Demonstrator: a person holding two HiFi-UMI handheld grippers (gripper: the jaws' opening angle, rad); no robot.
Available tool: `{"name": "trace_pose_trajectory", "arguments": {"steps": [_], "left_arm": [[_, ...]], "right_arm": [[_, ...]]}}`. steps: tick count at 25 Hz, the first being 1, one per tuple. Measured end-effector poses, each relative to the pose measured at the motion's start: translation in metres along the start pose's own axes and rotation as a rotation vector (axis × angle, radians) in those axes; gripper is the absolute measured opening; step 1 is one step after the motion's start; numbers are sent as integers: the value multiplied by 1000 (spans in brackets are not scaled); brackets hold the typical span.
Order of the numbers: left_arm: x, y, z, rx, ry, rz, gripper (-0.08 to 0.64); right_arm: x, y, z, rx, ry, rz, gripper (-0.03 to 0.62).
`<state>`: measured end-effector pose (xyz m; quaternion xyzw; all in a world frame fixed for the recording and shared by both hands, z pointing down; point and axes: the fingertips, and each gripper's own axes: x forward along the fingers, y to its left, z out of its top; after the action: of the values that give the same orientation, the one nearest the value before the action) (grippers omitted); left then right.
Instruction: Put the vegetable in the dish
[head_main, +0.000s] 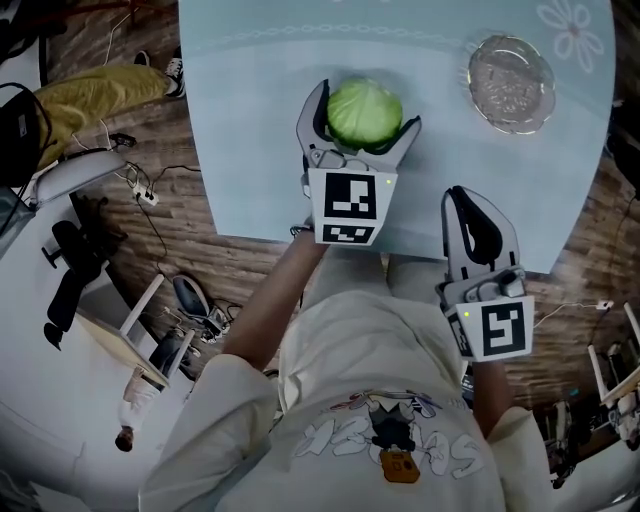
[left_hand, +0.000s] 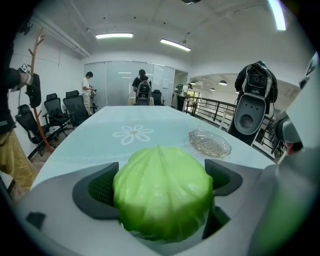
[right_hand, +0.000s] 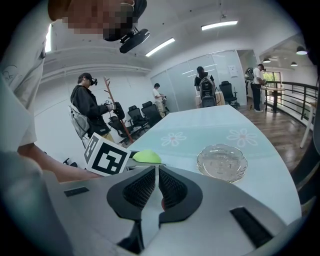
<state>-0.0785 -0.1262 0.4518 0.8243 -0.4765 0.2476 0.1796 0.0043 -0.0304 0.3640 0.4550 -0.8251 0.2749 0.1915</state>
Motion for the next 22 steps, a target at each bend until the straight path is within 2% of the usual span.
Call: {"name": "trace_pose_trajectory", "arguments": {"steps": [13,22], "left_arm": [[3,-31,38,32,-54,-53,548],[15,-64,53,67,-56,-106,548]], "right_arm": [[-19,-20,13,5,-44,-81,38],[-37,-46,16,23,-72,-138,38]]}}
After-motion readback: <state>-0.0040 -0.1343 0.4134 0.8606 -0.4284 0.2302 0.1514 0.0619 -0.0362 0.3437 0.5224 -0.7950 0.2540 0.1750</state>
